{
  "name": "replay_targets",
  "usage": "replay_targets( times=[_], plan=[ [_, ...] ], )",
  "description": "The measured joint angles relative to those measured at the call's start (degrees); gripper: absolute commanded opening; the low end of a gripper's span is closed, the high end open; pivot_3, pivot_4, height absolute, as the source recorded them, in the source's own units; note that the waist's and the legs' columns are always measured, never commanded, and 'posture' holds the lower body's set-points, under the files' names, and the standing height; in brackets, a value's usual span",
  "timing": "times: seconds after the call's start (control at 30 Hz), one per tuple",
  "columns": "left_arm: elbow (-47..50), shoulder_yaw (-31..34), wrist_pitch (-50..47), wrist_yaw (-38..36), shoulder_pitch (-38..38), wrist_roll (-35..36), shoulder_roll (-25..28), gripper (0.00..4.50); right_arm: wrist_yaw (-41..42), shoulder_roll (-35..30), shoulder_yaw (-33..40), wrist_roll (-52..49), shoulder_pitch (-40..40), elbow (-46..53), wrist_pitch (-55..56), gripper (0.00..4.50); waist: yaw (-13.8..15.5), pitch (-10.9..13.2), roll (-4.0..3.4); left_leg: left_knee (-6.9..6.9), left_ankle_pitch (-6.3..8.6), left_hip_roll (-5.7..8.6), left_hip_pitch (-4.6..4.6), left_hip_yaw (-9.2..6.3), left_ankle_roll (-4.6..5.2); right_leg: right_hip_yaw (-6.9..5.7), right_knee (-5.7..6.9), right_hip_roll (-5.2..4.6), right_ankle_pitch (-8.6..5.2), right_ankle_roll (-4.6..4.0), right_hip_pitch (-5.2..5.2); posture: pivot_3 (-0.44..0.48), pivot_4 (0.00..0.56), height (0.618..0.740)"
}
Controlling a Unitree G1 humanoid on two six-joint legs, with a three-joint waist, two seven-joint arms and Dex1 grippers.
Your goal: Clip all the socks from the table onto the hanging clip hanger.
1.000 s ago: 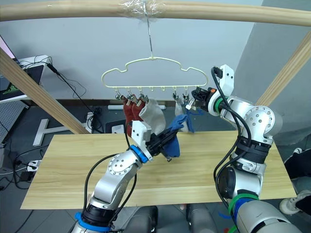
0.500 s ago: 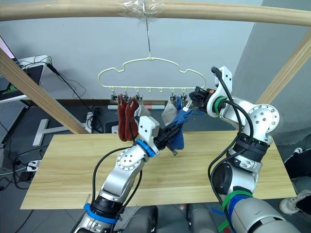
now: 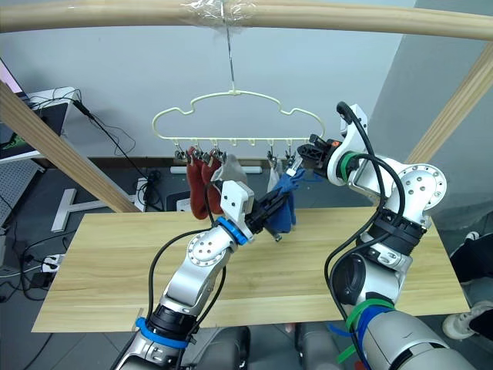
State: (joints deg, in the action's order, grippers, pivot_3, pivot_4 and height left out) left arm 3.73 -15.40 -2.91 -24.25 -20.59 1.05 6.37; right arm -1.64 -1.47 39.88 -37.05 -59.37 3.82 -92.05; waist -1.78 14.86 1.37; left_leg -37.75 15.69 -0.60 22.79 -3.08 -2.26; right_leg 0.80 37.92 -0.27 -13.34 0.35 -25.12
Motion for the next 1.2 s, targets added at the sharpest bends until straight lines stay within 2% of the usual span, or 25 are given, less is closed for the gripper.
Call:
replay_targets(
  times=[0.33,0.4,0.47,0.6,0.77,0.97,1.2],
  plan=[
    [-0.01,0.01,-0.01,-0.03,-0.48,0.13,-0.59,0.00,0.55,-0.16,1.55,0.00,0.00,-0.51,0.85,4.40,-0.09,0.00,-0.01,-0.11,0.00,-0.05,0.11,0.02,0.01,0.02,0.08,0.01,0.01,0.00,-0.14,-0.040,0.255,0.740],
    [-0.01,0.00,-0.26,-0.16,-0.50,0.56,-1.16,0.00,1.35,-0.61,1.41,-0.13,0.07,-0.51,1.78,4.45,-0.09,0.00,-0.01,-0.11,0.00,-0.04,0.12,0.02,0.01,0.02,0.07,0.04,0.01,0.00,-0.14,-0.049,0.255,0.740],
    [-0.06,0.00,-0.59,-0.45,-0.61,1.51,-2.06,0.00,4.01,-3.34,-2.53,-0.09,1.69,0.02,5.19,4.45,-0.04,0.01,-0.01,-0.12,0.00,0.00,0.13,0.01,0.01,0.01,0.04,0.07,0.00,0.00,-0.14,-0.049,0.255,0.740],
    [-0.81,0.04,-1.81,-1.30,-1.86,3.50,-3.89,0.98,8.10,-7.48,-9.28,0.65,6.41,1.63,13.97,4.50,-0.11,0.01,0.00,-0.15,0.01,0.03,0.14,0.06,0.01,0.05,0.04,0.10,0.01,0.02,-0.12,-0.049,0.255,0.740],
    [-1.53,0.30,-5.15,-1.52,-2.73,6.22,-6.01,2.55,10.77,-10.33,-13.80,1.74,10.35,2.06,20.84,4.50,-0.34,0.01,-0.01,-0.16,0.00,-0.02,0.10,0.05,0.01,0.06,0.09,0.14,0.01,0.03,-0.13,-0.057,0.256,0.740],
    [-2.41,3.87,-10.95,-2.32,-3.92,11.86,-7.29,4.47,15.44,-15.32,-20.72,3.26,17.88,3.98,28.06,4.50,-0.71,0.01,-0.01,-0.17,0.00,-0.02,0.10,0.10,0.01,0.10,0.08,0.22,0.00,0.05,-0.13,-0.059,0.254,0.740],
    [-1.43,5.48,-12.78,-3.29,-2.10,12.58,-2.29,4.49,20.13,-20.75,-25.76,4.88,21.45,5.75,33.94,4.50,-1.11,0.01,-0.01,-0.17,0.00,-0.02,0.08,0.07,0.01,0.09,0.08,0.23,-0.02,0.07,-0.13,-0.045,0.251,0.740]
  ],
)
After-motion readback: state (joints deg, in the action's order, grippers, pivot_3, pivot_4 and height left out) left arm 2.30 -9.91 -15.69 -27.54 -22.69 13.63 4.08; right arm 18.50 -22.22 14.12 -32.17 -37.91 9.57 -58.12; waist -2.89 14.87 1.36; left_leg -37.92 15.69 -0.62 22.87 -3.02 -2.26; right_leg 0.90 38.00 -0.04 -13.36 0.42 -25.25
